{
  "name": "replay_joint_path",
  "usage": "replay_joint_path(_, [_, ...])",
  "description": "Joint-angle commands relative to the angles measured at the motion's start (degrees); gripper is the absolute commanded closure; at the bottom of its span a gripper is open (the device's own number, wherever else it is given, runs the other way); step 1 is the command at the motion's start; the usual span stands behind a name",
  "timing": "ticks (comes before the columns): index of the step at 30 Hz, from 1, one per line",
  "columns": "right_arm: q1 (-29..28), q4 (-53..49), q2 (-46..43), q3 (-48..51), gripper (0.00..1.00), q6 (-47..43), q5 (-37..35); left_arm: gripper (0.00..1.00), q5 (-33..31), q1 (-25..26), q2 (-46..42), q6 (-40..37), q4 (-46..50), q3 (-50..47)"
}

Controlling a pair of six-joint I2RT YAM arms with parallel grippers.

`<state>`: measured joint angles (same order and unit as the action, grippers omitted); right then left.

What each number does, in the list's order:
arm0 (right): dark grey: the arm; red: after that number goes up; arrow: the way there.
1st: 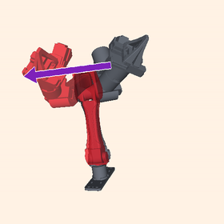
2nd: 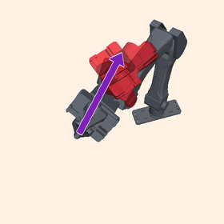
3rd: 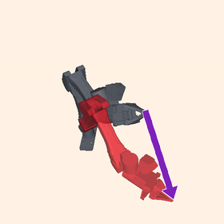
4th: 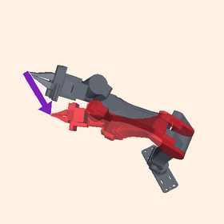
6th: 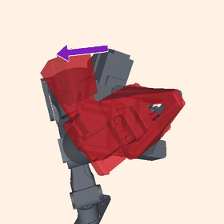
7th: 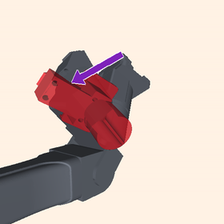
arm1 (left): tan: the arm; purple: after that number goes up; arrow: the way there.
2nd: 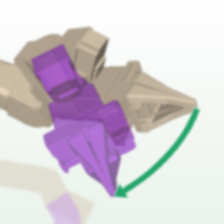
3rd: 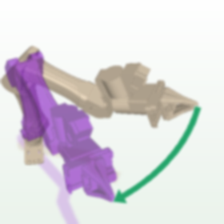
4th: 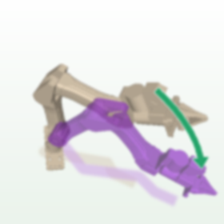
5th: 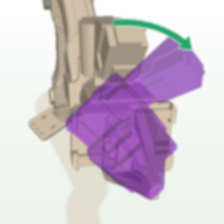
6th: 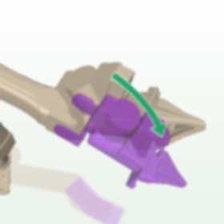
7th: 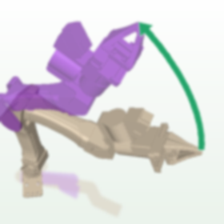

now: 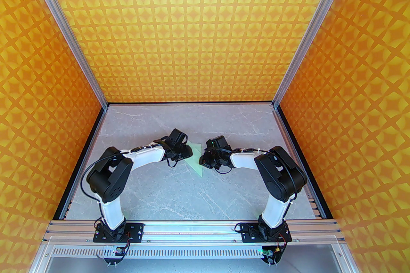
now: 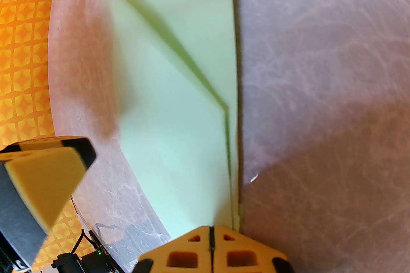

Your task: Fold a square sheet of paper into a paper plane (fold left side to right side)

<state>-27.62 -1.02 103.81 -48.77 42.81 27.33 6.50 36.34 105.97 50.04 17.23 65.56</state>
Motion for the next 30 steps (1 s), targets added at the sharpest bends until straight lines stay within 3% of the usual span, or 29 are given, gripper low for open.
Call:
replay_joint_path(1, [0.0,-3.6,1.1,2.0,0.94,0.4,-3.0,0.56,-1.5,0.4,2.1,1.5,3.4,0.3])
replay_joint_path(6, [0.0,-3.6,0.9,2.1,0.94,0.4,-3.1,0.56,-1.3,0.8,4.2,3.0,4.8,1.4])
replay_joint_path(18, [-0.1,-3.0,1.2,2.7,0.95,0.8,-2.9,0.56,4.7,1.0,6.1,6.1,-4.3,2.0])
replay_joint_path(30, [-0.2,-3.5,1.4,2.2,0.95,0.5,-2.9,0.56,5.6,1.0,3.1,8.2,-13.6,-2.9])
